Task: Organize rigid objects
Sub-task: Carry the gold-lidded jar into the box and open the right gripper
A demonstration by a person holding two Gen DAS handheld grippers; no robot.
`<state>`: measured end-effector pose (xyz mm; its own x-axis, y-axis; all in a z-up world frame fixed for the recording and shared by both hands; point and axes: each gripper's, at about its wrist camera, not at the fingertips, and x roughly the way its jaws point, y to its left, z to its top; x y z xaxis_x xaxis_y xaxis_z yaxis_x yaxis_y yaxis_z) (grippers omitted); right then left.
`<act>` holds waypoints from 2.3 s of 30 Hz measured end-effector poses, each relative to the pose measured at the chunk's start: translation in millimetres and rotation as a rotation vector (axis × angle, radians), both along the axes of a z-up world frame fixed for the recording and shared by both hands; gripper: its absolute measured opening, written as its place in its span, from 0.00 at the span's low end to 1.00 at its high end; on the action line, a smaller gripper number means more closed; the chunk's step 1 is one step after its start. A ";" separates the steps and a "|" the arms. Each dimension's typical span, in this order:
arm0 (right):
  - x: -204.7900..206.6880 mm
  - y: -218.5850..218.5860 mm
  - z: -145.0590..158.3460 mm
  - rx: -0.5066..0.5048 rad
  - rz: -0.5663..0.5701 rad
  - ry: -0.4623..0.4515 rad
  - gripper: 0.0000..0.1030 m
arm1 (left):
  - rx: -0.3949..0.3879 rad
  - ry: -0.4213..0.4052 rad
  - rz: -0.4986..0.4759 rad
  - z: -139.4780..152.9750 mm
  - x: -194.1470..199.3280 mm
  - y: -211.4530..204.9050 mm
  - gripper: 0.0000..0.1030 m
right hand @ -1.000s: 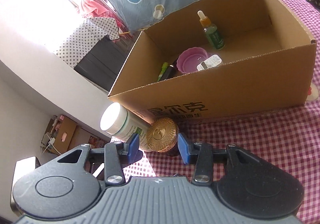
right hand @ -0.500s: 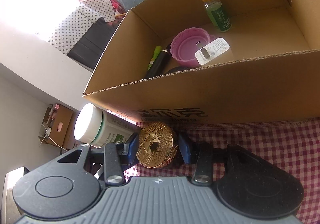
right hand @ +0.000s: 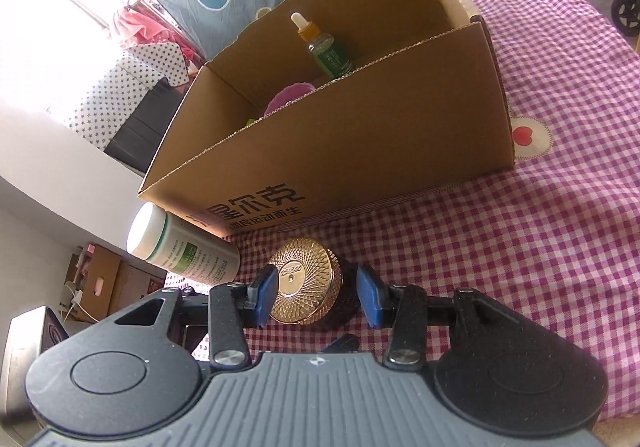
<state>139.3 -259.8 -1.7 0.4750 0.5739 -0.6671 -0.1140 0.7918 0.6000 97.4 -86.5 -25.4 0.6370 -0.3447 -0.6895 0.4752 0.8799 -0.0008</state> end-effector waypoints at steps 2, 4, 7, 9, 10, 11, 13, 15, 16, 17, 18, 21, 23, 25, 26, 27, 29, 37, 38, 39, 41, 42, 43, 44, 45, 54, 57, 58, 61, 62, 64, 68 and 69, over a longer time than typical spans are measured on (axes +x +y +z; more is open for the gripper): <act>1.3 -1.9 -2.1 0.012 -0.008 0.001 0.45 | 0.007 -0.005 0.010 -2.7 4.5 -3.1 0.69; 3.8 -2.7 -5.4 0.026 -0.006 0.006 0.45 | 0.016 0.003 0.015 -2.6 11.8 -5.8 0.69; 8.2 1.0 -10.3 0.027 0.009 0.004 0.45 | 0.028 0.019 0.029 -5.5 17.0 -10.8 0.64; 10.8 4.5 -14.9 0.027 0.013 0.012 0.44 | 0.017 0.048 0.046 -9.1 23.1 -8.3 0.59; 11.6 5.4 -17.3 0.029 0.014 0.019 0.43 | 0.008 0.059 0.049 -10.2 23.9 -8.1 0.56; 12.4 6.6 -19.8 0.032 0.014 0.028 0.43 | -0.003 0.063 0.054 -11.5 30.8 -5.0 0.55; 11.1 6.4 -23.4 0.063 0.011 0.034 0.43 | 0.008 0.054 0.057 -9.8 24.1 -7.8 0.54; 9.9 6.2 -23.6 0.065 0.007 0.033 0.42 | 0.011 0.056 0.059 -10.1 19.8 -13.5 0.54; 9.1 6.3 -23.2 0.065 0.006 0.034 0.42 | 0.009 0.062 0.062 -9.7 9.8 -16.0 0.54; 7.9 6.3 -22.4 0.063 0.005 0.034 0.41 | 0.004 0.066 0.065 -6.7 6.8 -17.4 0.54; 5.2 5.3 -20.7 0.059 0.005 0.031 0.41 | 0.001 0.069 0.067 -4.8 5.1 -17.2 0.54; -0.8 4.5 -8.7 0.049 0.006 0.010 0.41 | -0.004 0.054 0.068 7.1 2.7 -17.2 0.54; -5.0 3.7 6.8 0.043 0.010 -0.022 0.41 | -0.012 0.028 0.071 21.9 1.2 -17.7 0.54; -7.3 3.0 26.3 0.036 0.018 -0.069 0.42 | -0.013 -0.013 0.076 39.7 -0.2 -19.6 0.54; -7.4 1.9 39.8 0.035 0.023 -0.103 0.42 | -0.013 -0.038 0.080 50.2 0.4 -21.0 0.54; -6.5 0.6 51.4 0.034 0.027 -0.131 0.42 | -0.014 -0.056 0.083 58.8 1.3 -22.3 0.54; -1.2 -3.9 76.9 0.035 0.033 -0.198 0.42 | -0.027 -0.107 0.094 83.7 9.3 -26.1 0.54; 68.6 -12.8 133.3 -0.052 0.060 -0.279 0.42 | -0.078 -0.116 0.129 122.2 75.5 -48.1 0.54; 83.2 -12.9 132.6 -0.060 0.069 -0.262 0.42 | -0.078 -0.093 0.141 119.6 89.3 -50.3 0.54; 97.3 -12.5 130.0 -0.069 0.076 -0.238 0.42 | -0.082 -0.064 0.150 116.1 100.7 -52.0 0.54; 125.5 -8.4 120.5 -0.099 0.103 -0.188 0.42 | -0.094 0.005 0.173 106.5 122.9 -52.9 0.54; 136.3 -7.7 116.0 -0.107 0.110 -0.168 0.42 | -0.098 0.045 0.184 100.1 132.2 -52.1 0.54; 148.7 -6.3 108.9 -0.120 0.122 -0.140 0.42 | -0.099 0.083 0.194 94.3 140.8 -51.1 0.54; 159.8 -4.6 102.9 -0.134 0.136 -0.118 0.42 | -0.097 0.116 0.203 88.8 150.2 -51.3 0.54; 172.7 -2.6 96.0 -0.145 0.147 -0.093 0.43 | -0.094 0.140 0.209 83.6 158.5 -52.0 0.54; 232.4 15.3 65.5 -0.263 0.219 -0.011 0.41 | -0.098 0.305 0.259 56.3 204.4 -46.3 0.54; 239.9 17.3 62.2 -0.280 0.234 -0.010 0.39 | -0.096 0.344 0.277 54.3 211.9 -46.4 0.54; 243.2 19.6 62.1 -0.284 0.237 -0.010 0.39 | -0.108 0.362 0.288 53.5 214.0 -43.8 0.55; 248.1 23.2 59.6 -0.308 0.243 -0.020 0.38 | -0.125 0.402 0.295 50.7 217.8 -41.7 0.56; 249.1 24.5 59.4 -0.309 0.242 -0.023 0.38 | -0.121 0.393 0.295 51.3 217.1 -41.5 0.57; 249.6 22.9 58.8 -0.302 0.236 -0.025 0.39 | -0.115 0.367 0.289 54.7 215.8 -43.2 0.57; 247.0 16.2 62.6 -0.275 0.214 -0.051 0.39 | -0.102 0.296 0.266 67.8 206.5 -43.8 0.60; 244.3 14.4 65.2 -0.268 0.210 -0.055 0.39 | -0.097 0.279 0.262 71.4 202.7 -43.5 0.61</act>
<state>383.6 -245.4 63.5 0.4048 0.4704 -0.7841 -0.3175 0.8765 0.3620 300.1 -130.0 46.0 0.5047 -0.2674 -0.8208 0.2047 0.9608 -0.1871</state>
